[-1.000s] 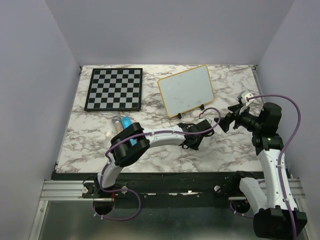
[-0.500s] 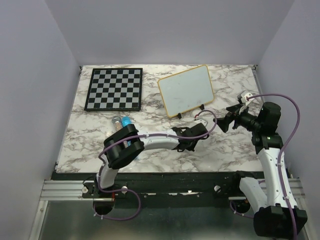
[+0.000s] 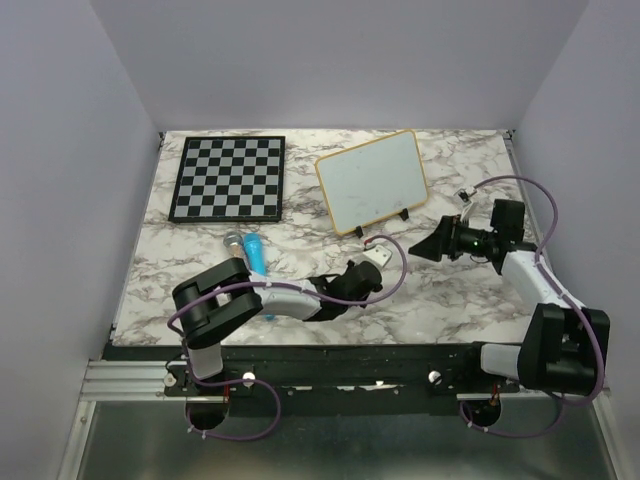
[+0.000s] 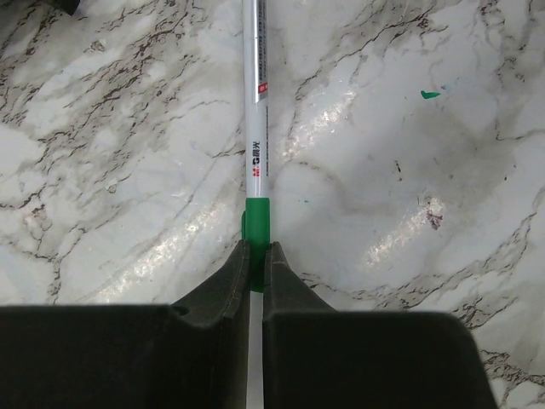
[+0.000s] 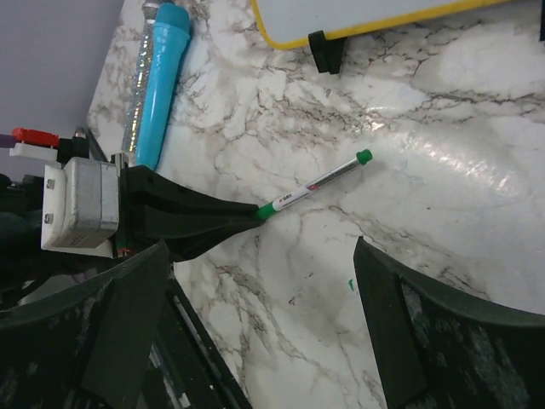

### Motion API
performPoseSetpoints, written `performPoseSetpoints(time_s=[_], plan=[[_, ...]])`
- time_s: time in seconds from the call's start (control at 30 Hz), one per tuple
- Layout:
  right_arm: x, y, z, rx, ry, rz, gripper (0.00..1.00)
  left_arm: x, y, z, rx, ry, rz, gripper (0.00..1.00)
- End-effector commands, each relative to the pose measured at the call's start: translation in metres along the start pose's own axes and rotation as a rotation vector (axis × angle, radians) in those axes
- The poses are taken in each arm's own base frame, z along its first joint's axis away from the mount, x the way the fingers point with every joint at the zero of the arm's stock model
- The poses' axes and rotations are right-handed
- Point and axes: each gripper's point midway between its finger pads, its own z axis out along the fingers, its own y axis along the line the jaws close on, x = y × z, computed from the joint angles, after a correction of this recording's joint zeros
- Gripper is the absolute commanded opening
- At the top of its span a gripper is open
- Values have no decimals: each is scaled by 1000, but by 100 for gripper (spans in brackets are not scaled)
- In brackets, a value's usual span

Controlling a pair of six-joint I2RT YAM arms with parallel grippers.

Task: Write a sentence on the whiteboard
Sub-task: Pass from the left arm to the right

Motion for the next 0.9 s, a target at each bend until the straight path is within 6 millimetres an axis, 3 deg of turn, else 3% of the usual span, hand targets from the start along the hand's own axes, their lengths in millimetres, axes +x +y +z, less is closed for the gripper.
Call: performPoseSetpoints(time_s=[0.0,0.27,0.6,0.73,0.87], plan=[[7,8,12,-69,16,113,96,-13,3,-4,5,-104,13,0],[33,-19,31,-26,90,339,96,-23,-5,-10,47,-168,21,0],[54,-23,52,-25,170,360,95,-32,-27,-15,130,-219,21,0],[65,-37,59,18,204,413,93,-33,-37,-15,155,-223,26,0],[58,-44,69,-11,216,450,86,-32,-44,-15,178,-224,26,0]])
